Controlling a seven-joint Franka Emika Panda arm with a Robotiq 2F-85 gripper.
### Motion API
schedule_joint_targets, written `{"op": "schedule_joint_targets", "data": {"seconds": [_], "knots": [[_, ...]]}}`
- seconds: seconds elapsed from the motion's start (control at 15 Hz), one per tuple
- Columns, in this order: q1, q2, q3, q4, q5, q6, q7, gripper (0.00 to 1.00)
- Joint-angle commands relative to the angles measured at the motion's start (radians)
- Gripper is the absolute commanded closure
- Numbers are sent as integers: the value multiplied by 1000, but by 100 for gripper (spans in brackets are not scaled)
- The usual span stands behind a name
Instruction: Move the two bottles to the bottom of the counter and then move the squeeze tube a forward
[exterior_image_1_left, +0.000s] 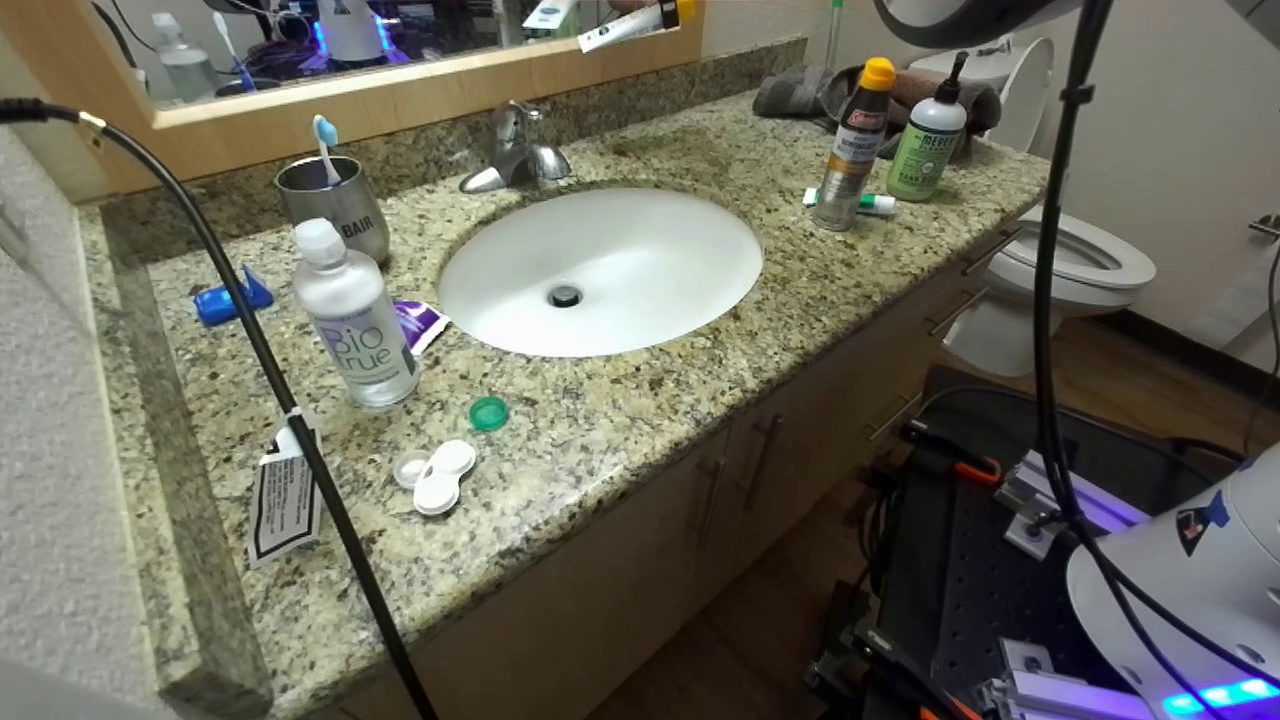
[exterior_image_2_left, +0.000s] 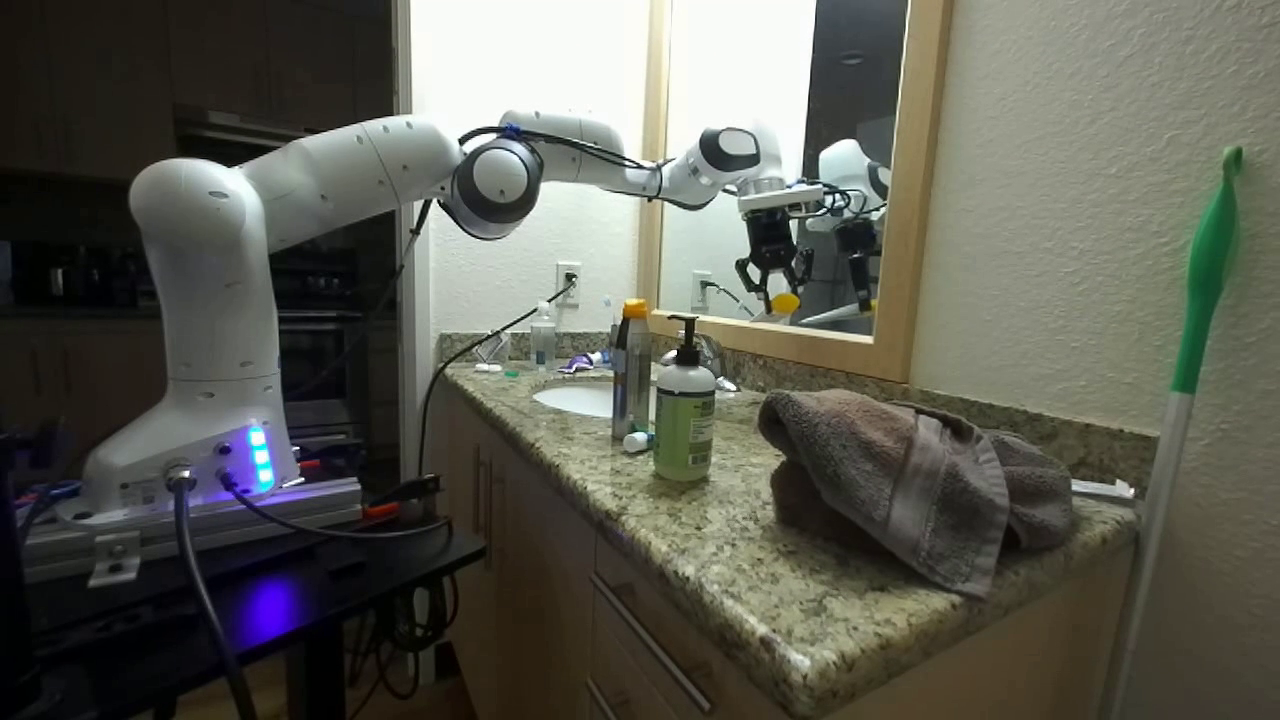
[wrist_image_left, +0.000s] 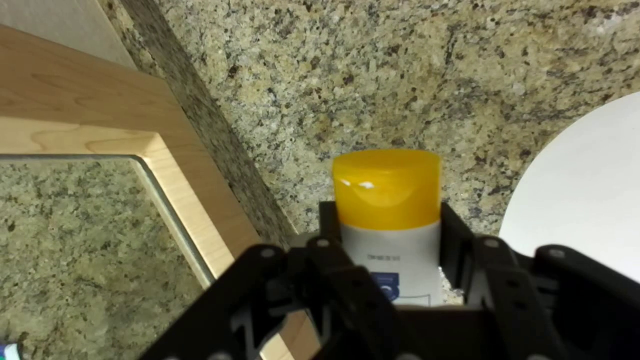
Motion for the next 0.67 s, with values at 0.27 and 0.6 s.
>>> {"op": "schedule_joint_targets", "data": {"seconds": [0.27,0.6], "knots": [[5,-18,-14,-31,11,13,1,77],[-79,117,-23,27,-4,34,-236,77]]}}
